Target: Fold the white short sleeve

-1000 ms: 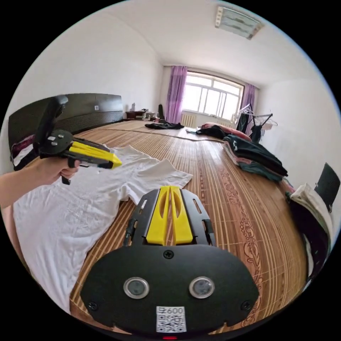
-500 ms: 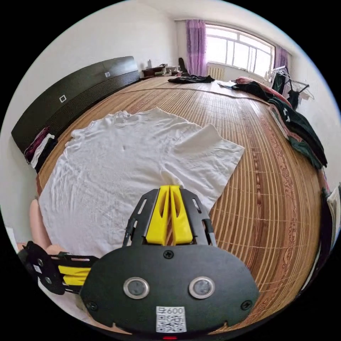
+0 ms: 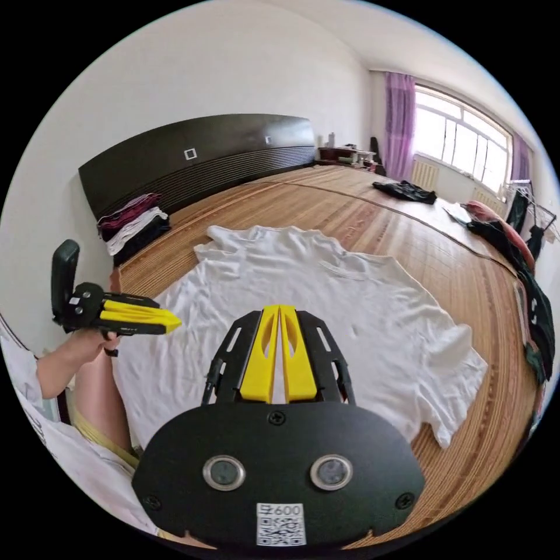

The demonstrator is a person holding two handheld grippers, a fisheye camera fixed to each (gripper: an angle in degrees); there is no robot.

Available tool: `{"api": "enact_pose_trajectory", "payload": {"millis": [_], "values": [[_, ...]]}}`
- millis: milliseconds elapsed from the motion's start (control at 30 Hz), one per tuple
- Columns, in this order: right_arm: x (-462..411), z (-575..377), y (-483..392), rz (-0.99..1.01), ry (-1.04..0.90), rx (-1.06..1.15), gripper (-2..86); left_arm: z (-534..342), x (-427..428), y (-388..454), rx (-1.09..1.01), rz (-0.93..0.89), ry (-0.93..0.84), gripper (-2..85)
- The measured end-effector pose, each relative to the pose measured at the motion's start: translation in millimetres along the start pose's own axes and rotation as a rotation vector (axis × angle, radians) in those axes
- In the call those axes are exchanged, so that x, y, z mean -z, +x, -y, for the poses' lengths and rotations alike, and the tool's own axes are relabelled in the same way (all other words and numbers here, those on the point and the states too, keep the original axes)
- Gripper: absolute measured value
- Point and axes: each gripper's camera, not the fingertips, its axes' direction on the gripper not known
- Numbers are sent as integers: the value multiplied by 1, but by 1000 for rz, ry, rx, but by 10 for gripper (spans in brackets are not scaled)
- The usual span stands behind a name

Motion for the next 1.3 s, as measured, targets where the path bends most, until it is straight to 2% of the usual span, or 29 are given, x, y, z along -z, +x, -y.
{"api": "enact_pose_trajectory", "payload": {"millis": [67, 167, 300, 400, 567, 700, 833, 1000, 1067, 1133, 1200, 1267, 1300], "values": [[-52, 36, -33, 86, -42, 38, -8, -20, 13, -79, 173, -120, -37, 2], [-115, 74, -63, 152, -86, 41, -8, -50, 28, -132, 315, -185, 52, 1], [-178, 110, -78, 130, -175, 49, -9, -56, 20, -139, 279, -95, -9, 1], [-233, 121, -76, 46, -371, 115, -9, -54, 18, -126, 227, -23, -40, 2], [-242, 119, -38, 123, -370, 37, -8, -58, 32, -98, 126, 95, -77, 2], [-244, 114, -19, 129, -367, 32, -8, -65, 43, -96, 121, 108, -59, 1], [-259, 111, -9, 129, -282, 54, -8, -70, 55, -111, 166, 40, -48, 1], [-277, 123, 2, 81, -274, 45, -8, -77, 69, -127, 204, -30, -32, 1], [-268, 127, 11, 23, -190, 31, -8, -80, 76, -134, 219, -57, -25, 1], [-253, 129, 13, 68, -116, 89, -8, -82, 81, -138, 228, -74, -21, 2], [-251, 132, 11, 193, -178, 171, -8, -83, 85, -142, 235, -87, -20, 2], [-267, 132, 5, 310, -401, 272, -8, -85, 91, -144, 240, -96, -20, 2], [-270, 130, 3, 325, -435, 303, -8, -85, 93, -145, 241, -97, -21, 2]]}}
